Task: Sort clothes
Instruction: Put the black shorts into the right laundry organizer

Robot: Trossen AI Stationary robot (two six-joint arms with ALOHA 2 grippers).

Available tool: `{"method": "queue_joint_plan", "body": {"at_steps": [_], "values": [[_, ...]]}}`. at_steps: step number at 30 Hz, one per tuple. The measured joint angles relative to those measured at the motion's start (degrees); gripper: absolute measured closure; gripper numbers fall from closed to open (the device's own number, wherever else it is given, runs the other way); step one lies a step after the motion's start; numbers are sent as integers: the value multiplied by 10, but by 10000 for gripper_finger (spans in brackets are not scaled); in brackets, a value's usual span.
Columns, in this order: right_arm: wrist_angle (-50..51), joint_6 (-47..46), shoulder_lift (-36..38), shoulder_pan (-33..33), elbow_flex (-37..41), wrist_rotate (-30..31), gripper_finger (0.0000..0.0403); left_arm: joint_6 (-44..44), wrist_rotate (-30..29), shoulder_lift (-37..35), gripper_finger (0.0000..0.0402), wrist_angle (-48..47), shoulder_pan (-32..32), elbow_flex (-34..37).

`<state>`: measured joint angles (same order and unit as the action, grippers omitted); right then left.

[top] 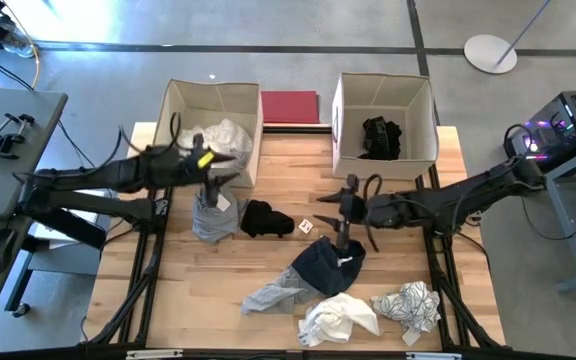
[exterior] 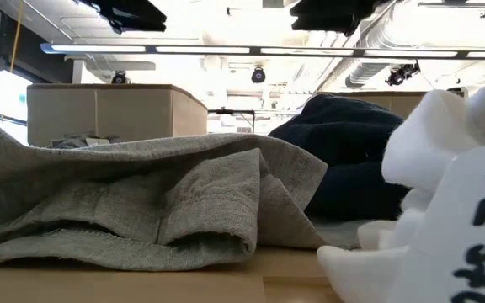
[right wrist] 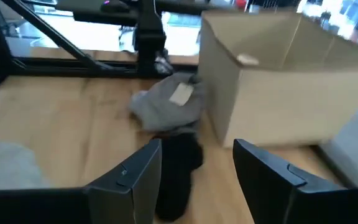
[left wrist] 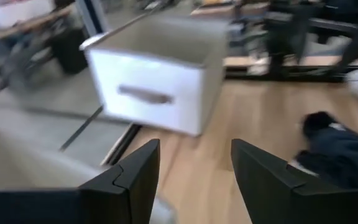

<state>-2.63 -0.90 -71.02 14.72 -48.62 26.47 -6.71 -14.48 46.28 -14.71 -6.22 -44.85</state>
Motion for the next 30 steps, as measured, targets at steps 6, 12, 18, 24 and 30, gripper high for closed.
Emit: {"method": "queue_joint_plan", "body": {"at_steps": [6, 12, 18, 24, 30], "values": [[177, -228, -2, 20, -85, -84, 215, 18, -2, -22, 221, 104, 71, 107], [209, -371, -14, 31, -69, -207, 211, 42, -13, -17, 221, 268, 112, 218], [239, -392, -62, 39, -49, -209, 156, 61, -16, -20, 221, 302, 123, 235], [152, -344, -162, 46, -21, -207, 99, 60, -16, -20, 221, 310, 124, 235], [121, -310, -290, 57, -21, -205, 103, 61, -16, -20, 221, 309, 124, 235]]}}
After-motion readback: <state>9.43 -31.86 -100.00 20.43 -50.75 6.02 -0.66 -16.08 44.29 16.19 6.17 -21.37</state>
